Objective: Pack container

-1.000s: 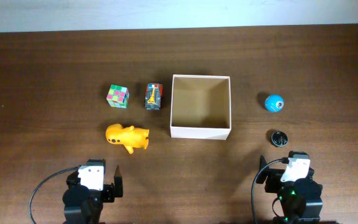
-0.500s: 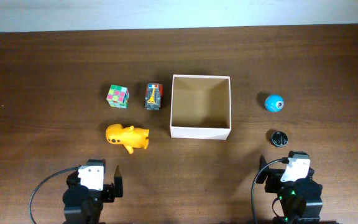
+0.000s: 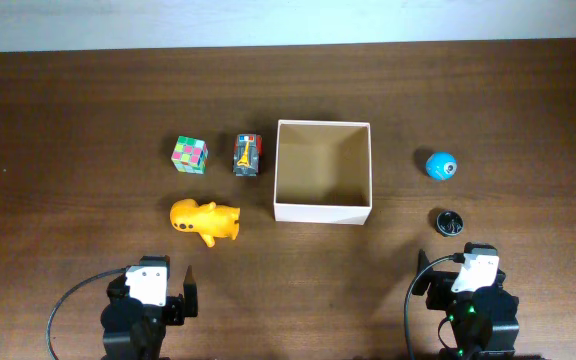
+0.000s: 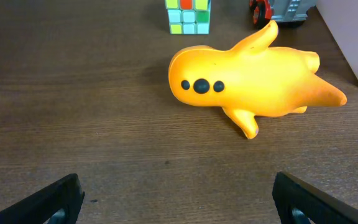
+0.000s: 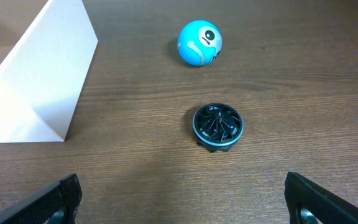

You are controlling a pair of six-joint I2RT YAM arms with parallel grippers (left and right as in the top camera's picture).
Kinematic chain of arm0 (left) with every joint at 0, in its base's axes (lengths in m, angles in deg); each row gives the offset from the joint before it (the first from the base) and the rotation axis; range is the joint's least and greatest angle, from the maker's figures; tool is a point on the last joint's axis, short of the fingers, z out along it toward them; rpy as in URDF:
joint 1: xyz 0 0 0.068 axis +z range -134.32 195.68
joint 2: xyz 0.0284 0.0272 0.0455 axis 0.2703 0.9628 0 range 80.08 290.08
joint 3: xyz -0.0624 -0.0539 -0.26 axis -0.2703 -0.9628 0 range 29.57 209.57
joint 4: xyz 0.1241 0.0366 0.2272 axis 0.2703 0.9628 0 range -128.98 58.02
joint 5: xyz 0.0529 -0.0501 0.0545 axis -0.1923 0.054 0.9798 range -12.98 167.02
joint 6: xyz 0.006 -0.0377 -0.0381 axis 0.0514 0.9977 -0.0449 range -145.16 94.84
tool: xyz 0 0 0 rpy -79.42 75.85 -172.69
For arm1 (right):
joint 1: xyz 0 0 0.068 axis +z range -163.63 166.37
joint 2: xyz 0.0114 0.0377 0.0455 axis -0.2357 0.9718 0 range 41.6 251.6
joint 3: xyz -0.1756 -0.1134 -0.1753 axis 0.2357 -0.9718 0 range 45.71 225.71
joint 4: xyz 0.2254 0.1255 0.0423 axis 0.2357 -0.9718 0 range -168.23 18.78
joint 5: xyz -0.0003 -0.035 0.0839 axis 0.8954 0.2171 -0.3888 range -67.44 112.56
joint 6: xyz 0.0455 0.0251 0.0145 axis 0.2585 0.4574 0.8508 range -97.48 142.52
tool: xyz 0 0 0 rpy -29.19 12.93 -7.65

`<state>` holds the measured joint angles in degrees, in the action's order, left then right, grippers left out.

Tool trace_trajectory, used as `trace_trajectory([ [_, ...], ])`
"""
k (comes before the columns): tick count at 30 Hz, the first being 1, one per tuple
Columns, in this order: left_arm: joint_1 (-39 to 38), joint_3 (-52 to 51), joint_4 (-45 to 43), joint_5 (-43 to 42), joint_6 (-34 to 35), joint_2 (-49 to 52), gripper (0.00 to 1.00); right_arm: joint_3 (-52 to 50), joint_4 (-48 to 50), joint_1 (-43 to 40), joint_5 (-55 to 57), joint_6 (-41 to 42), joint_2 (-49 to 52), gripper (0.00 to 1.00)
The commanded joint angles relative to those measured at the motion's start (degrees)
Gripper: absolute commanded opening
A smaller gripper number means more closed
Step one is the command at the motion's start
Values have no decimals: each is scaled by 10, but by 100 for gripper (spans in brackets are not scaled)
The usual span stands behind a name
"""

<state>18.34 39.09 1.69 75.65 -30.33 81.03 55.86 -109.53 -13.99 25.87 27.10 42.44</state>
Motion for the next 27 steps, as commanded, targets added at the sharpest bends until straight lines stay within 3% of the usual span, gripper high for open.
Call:
trace_trajectory([
  [1,1,-3,-3,-8,-9,-6,99,-3,1,-5,-3,3,-7,99],
  [19,1,-3,-13,45,-42,-6,99,-3,10,-5,46,1,-7,99],
  [23,1,-3,-31,39,-42,-6,99,-3,59,-5,-28,32,-7,99],
  [27,1,-3,-113,-7,-42,-6,99,-3,129,-5,-105,39,-7,99],
])
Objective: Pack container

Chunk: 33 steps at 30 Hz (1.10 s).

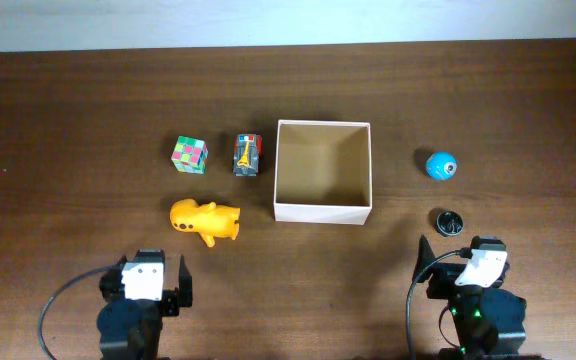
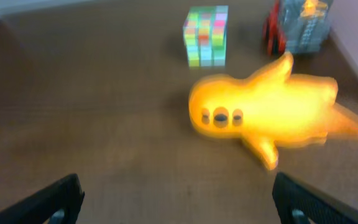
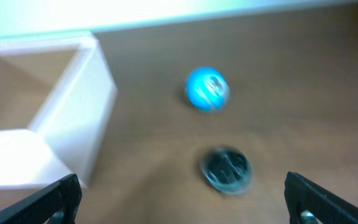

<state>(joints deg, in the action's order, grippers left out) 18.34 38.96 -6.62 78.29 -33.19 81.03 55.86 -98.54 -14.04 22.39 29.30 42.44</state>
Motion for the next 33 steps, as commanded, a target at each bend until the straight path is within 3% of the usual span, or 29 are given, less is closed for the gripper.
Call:
trace_trajectory([
  [1,1,-2,-59,-54,-14,-6,99,-3,36,-4,-93,17,-7,99],
  [9,1,21,-208,-92,-20,24,99,23,131,-4,-134,31,24,99],
  [16,1,158,-235,-99,-20,231,99,167,132,-4,-131,31,204,99],
  [20,1,310,-166,-107,-33,408,99,298,78,-4,-127,14,365,99],
  [26,1,600,31,-127,-110,656,99,532,-79,-26,-121,3,600,98],
  [33,1,834,184,-143,-109,847,99,737,-238,-83,-184,4,802,98],
])
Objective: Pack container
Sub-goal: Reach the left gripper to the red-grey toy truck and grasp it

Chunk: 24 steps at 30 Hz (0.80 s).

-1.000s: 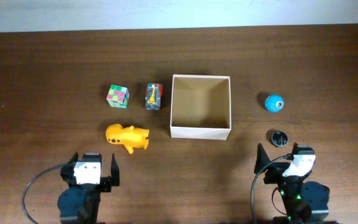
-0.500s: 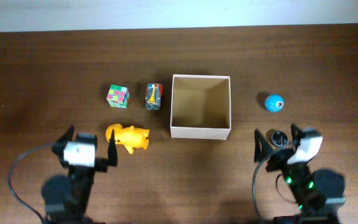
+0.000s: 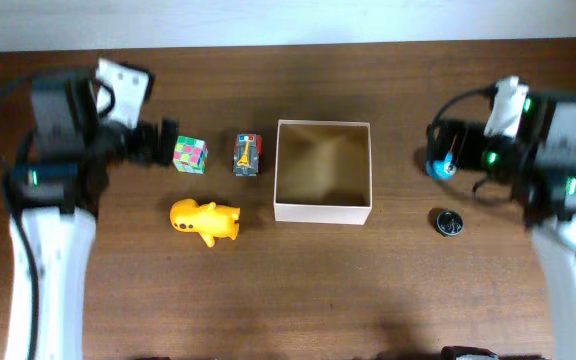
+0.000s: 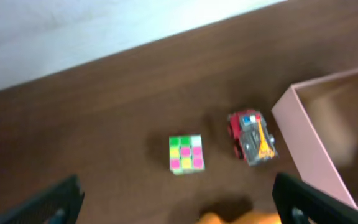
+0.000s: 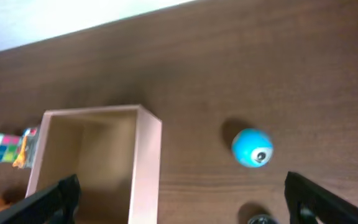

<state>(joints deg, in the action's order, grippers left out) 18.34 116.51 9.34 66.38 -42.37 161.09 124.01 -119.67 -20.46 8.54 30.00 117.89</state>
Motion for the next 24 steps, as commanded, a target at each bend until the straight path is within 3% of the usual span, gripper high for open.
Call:
trace_trajectory([
  [1,1,69,28,-26,-17,56,99,69,-44,-23,-60,-3,68,99],
  [9,1,73,22,-98,24,75,99,75,-75,-27,-52,-3,141,99],
  [13,1,72,12,-95,95,89,99,75,-93,-27,-31,5,168,99],
  [21,-53,72,-36,-93,105,178,99,75,-98,-27,-29,12,187,99],
  [24,-90,72,-61,-42,143,220,99,75,-102,-27,-29,12,187,99],
])
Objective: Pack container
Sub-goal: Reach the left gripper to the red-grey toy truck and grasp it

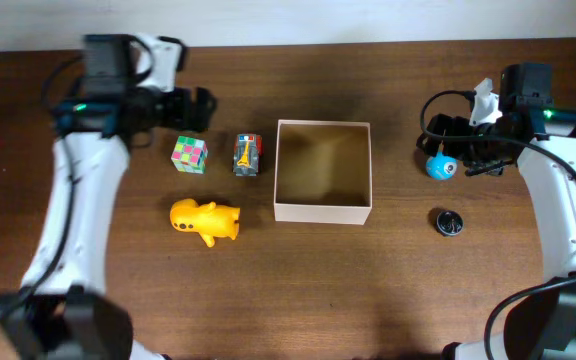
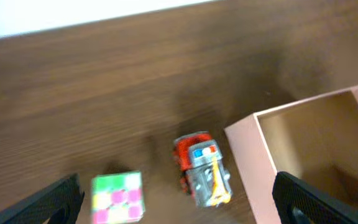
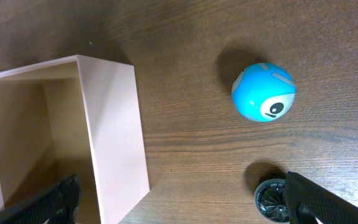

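An open white box [image 1: 323,212] stands mid-table. Left of it are a toy truck [image 1: 248,154], a colour cube [image 1: 190,154] and a yellow animal toy [image 1: 205,221]. To its right lie a blue ball [image 1: 441,165] and a black wheel [image 1: 450,221]. My left gripper [image 1: 196,108] hangs open behind the cube; its view shows the cube [image 2: 118,198], the truck [image 2: 202,168] and the box wall [image 2: 248,162]. My right gripper [image 1: 460,148] is open above the ball [image 3: 263,91], with the wheel [image 3: 272,200] near one fingertip. Both hold nothing.
The brown table runs to a pale wall along the far edge. Bare wood lies in front of the box and at both outer sides. The right arm's cable loops above the ball.
My left gripper, which was left of the cube, is now behind it, nearer the truck. My right gripper is lower over the ball, which looks larger in its view. No object moved.
Both grippers first rested open at the near table edge, facing the yellow toy and the wheel. Then they were raised slightly. Later both arms were out at the far side, left by the cube, right by the ball, where they still are.
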You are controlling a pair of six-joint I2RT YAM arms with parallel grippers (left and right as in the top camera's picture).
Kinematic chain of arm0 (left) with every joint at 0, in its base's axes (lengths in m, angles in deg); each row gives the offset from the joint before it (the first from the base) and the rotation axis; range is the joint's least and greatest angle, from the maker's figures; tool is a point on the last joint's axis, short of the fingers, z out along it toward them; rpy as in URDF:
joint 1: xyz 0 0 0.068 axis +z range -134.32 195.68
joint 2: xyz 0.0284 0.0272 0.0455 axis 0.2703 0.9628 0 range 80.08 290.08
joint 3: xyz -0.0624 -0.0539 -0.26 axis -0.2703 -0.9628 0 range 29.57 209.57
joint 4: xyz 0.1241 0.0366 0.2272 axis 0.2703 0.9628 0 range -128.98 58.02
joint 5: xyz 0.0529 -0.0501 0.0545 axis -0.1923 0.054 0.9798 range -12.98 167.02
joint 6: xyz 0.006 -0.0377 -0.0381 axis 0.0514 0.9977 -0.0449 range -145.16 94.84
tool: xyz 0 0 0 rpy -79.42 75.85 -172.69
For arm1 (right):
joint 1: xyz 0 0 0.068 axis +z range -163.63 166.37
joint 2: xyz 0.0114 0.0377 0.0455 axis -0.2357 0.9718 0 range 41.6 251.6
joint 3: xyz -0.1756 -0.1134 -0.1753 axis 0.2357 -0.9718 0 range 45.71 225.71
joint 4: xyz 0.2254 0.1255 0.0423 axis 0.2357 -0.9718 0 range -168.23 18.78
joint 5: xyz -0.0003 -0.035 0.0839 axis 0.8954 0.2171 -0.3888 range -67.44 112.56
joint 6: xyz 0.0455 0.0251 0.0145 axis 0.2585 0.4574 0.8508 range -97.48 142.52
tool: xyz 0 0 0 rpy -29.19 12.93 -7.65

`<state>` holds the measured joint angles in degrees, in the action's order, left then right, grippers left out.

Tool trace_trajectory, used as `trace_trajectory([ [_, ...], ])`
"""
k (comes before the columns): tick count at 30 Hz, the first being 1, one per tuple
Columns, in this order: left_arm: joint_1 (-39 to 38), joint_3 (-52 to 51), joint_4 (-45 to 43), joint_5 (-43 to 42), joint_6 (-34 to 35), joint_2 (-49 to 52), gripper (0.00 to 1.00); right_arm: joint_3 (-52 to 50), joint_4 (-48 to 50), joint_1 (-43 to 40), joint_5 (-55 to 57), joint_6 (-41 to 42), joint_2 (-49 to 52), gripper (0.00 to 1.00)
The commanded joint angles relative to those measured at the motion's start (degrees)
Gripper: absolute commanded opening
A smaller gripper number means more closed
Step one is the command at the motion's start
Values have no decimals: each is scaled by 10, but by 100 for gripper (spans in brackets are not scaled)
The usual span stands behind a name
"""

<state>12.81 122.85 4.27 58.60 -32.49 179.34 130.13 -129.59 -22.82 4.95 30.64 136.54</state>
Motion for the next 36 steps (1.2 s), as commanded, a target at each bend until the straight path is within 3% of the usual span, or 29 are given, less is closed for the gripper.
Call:
trace_trajectory([
  [1,-47,10,-10,55,54,50,99,14,-7,-3,7,5,0,99],
  [6,-104,10,5,137,120,104,100,13,-26,-3,7,5,0,99],
  [10,-130,10,22,163,144,129,92,13,-30,-3,7,5,0,99],
  [12,-137,10,33,172,152,144,84,13,-30,-3,7,5,0,99],
  [15,-139,10,52,202,184,167,84,13,-30,-3,7,5,0,99],
  [35,-140,10,19,171,184,236,86,13,-28,-3,7,5,1,99],
  [36,-140,9,15,171,184,238,92,13,-28,-3,7,5,1,99],
])
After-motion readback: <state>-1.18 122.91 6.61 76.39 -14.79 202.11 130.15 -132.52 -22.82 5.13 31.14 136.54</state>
